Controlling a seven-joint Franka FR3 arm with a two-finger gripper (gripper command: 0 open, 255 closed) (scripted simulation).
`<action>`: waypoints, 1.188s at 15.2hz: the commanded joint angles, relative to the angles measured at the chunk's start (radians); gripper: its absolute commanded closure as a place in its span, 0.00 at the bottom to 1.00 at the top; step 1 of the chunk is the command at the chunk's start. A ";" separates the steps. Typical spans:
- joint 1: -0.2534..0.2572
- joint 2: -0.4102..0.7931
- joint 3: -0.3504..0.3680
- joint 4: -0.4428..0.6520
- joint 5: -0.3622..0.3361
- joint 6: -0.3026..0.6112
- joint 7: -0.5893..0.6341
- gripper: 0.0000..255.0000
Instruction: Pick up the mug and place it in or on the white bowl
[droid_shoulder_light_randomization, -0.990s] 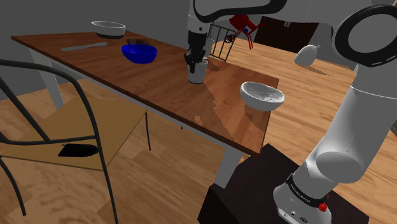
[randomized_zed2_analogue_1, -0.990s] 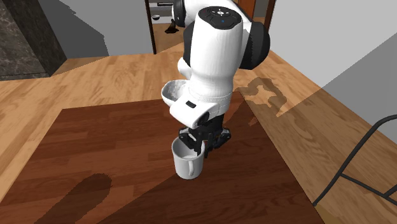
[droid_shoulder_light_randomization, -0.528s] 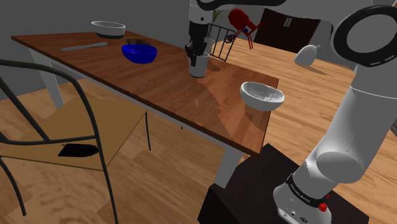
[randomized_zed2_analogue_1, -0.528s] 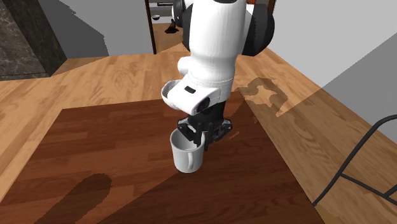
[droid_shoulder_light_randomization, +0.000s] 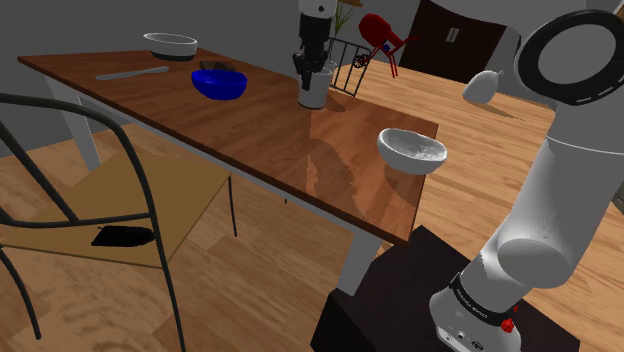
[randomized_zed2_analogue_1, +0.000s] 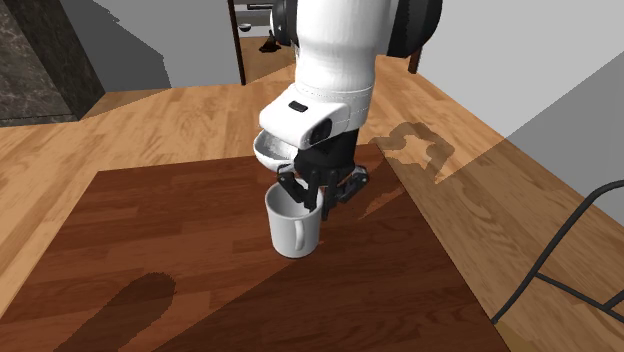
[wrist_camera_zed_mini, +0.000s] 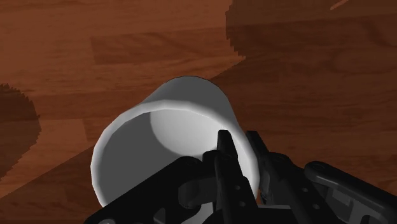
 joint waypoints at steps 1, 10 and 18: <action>0.002 0.011 0.001 0.043 -0.002 -0.033 -0.001 1.00; 0.020 0.082 0.003 0.271 -0.019 -0.191 -0.005 1.00; -0.016 -0.102 -0.001 0.083 0.018 -0.182 -0.030 1.00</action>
